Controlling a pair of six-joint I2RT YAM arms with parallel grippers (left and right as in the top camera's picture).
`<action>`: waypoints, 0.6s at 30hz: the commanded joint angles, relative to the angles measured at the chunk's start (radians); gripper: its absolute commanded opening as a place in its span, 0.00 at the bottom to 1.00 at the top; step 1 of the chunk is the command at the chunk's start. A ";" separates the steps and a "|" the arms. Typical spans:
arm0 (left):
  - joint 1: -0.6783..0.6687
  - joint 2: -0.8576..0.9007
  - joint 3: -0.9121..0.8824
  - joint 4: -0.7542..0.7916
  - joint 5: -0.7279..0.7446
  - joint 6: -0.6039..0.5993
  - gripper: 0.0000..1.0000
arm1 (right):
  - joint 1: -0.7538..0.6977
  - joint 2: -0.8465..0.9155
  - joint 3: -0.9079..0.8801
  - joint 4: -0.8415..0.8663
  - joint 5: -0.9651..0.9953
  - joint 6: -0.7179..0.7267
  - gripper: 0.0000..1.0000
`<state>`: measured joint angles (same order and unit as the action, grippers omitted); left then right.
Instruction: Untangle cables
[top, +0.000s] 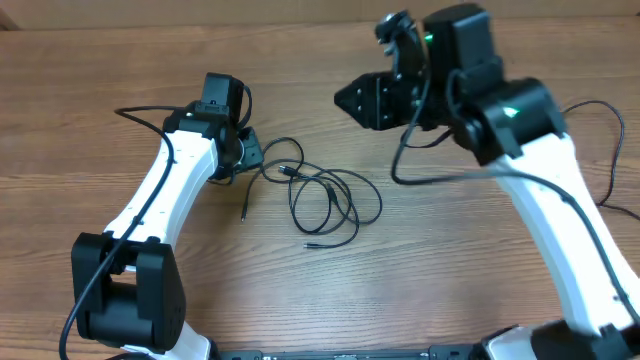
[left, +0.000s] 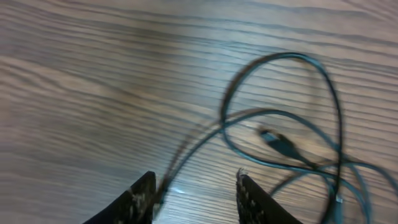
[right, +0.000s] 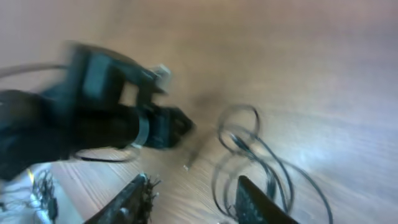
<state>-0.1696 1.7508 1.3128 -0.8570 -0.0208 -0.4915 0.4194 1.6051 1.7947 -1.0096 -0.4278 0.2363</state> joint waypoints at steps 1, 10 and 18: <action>0.031 0.003 -0.003 -0.020 -0.107 -0.039 0.47 | 0.000 0.086 -0.049 -0.027 0.015 0.002 0.49; 0.106 0.003 -0.003 -0.030 -0.075 -0.058 0.64 | 0.048 0.311 -0.096 -0.021 -0.117 0.002 0.63; 0.107 0.003 -0.003 -0.029 -0.075 -0.058 0.64 | 0.159 0.503 -0.096 0.048 -0.105 0.058 0.68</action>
<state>-0.0608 1.7508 1.3128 -0.8856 -0.0872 -0.5262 0.5373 2.0510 1.7054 -0.9859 -0.5240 0.2501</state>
